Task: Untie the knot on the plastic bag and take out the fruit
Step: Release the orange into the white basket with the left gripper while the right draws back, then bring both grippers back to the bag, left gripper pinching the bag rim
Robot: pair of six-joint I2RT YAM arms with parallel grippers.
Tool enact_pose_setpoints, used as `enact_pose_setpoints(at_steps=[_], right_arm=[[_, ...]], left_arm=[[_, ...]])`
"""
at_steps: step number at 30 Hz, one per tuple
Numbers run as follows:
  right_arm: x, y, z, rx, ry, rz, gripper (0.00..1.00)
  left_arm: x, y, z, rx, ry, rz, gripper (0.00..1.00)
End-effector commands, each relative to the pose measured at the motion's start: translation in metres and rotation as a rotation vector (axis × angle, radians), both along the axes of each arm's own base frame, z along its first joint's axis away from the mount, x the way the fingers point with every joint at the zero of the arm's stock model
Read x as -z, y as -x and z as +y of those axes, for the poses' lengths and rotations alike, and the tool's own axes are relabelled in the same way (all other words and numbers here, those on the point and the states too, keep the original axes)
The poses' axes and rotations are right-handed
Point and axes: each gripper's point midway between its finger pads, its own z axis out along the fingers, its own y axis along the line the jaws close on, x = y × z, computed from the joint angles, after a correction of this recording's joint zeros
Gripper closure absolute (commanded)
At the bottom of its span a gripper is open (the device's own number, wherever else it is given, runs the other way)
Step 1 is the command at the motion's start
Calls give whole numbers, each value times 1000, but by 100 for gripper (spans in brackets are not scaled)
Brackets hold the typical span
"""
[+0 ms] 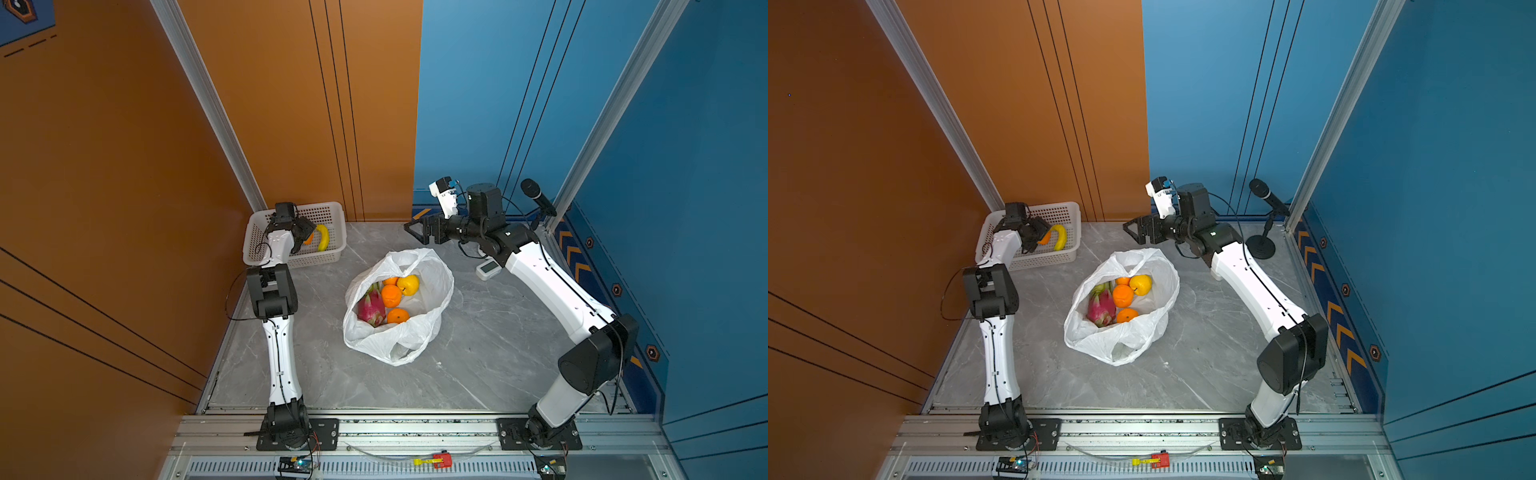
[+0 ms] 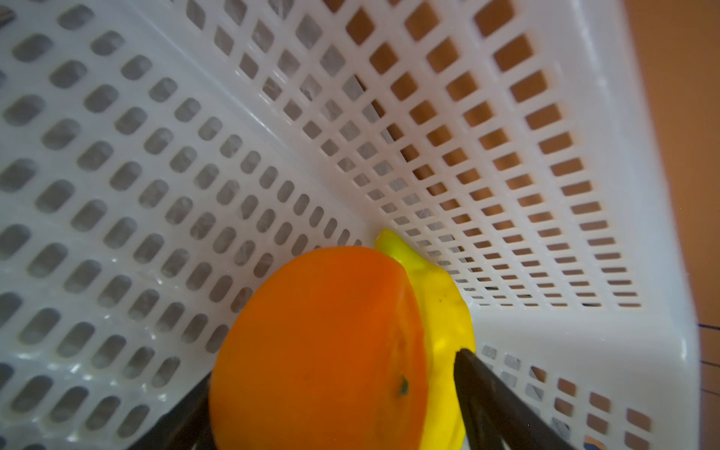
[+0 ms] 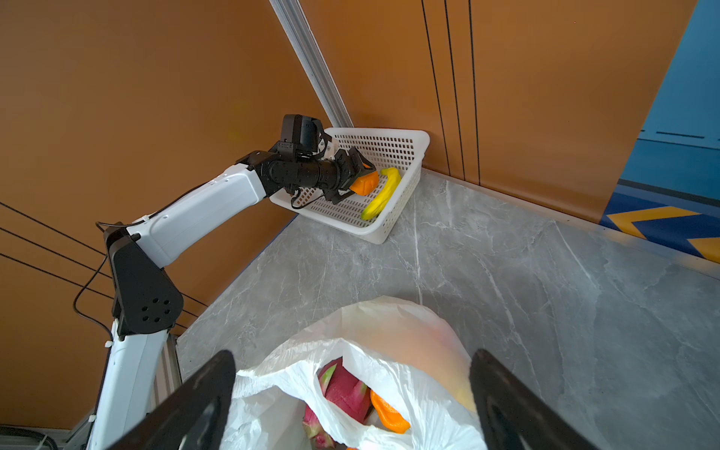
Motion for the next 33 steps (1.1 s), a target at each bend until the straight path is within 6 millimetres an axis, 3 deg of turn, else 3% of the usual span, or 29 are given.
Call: enact_pose_setpoints(at_steps=[1, 10, 18, 21, 26, 33], right_arm=[[-10, 4, -2, -15, -10, -22, 6], [-11, 14, -11, 25, 0, -14, 6], [-1, 38, -13, 15, 18, 30, 12], [9, 52, -13, 11, 43, 64, 15], [29, 80, -13, 7, 96, 119, 18], [59, 115, -9, 24, 149, 189, 21]], left_arm=[[-62, -3, -7, 29, -29, -90, 6], [-147, 15, -44, 116, -176, -181, 5], [-213, 57, -120, 323, -257, -257, 7], [-226, 84, -152, 410, -258, -270, 7], [-236, 146, -201, 572, -286, -272, 8], [-229, 240, -247, 791, -341, -226, 9]])
